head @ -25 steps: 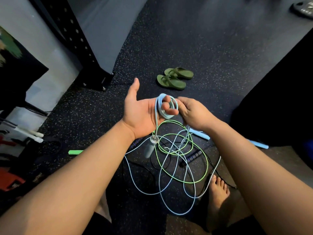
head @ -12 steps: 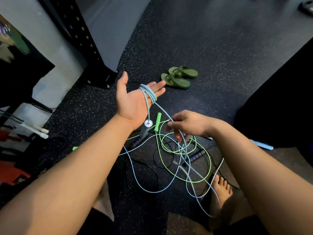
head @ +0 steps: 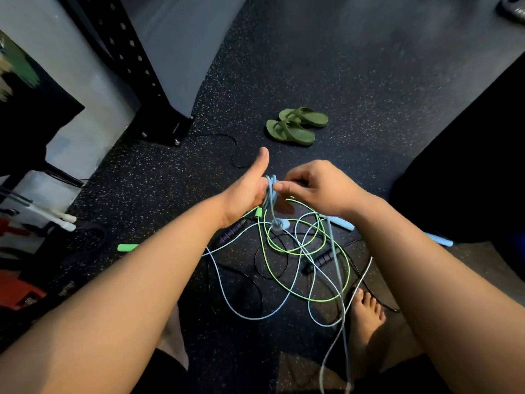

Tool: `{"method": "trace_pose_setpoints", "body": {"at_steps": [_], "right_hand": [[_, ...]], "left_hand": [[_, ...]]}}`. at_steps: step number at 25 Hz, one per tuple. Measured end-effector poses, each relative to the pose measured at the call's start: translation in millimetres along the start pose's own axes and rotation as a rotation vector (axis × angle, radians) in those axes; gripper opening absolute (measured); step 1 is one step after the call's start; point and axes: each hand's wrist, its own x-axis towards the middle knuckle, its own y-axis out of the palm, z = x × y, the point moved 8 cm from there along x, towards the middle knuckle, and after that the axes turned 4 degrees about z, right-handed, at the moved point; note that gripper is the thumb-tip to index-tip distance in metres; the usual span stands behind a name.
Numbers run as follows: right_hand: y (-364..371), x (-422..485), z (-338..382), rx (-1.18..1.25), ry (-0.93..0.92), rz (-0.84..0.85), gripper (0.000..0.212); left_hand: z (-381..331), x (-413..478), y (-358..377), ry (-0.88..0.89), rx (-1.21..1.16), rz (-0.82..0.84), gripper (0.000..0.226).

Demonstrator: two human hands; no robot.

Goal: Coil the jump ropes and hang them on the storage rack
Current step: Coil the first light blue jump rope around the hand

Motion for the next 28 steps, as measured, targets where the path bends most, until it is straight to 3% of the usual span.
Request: {"method": "trace_pose_setpoints", "body": {"at_steps": [4,7,13,18,25,28], "right_hand": [[-17,-4,-12,0.101,0.017,-0.145,0.04],[-19,-3,-19,0.132,0.031,-0.203,0.045],[-8,3,-23,0.196,0.095,-0.196,0.049],[29,8,-33,0.28,0.181,0.032,0.037],[63,-2,-25,0.342,0.259,0.37,0.025],[55,0,-13,0.129,0.161,0.357,0.02]], "left_hand": [[-3,-3,7,-0.016,-0.016,0.091,0.12],[-13,-8,14,0.014,-0.248,0.114,0.108],[-27,-17,5,0.141,-0.703,0.105,0.107],[-43,-25,-19,0.374,-1.023,0.034,0.114],[-40,-28,-46,0.438,-1.03,-0.141,0.121],[-33,-24,-54,0.375,-0.87,-0.283,0.12]]}}
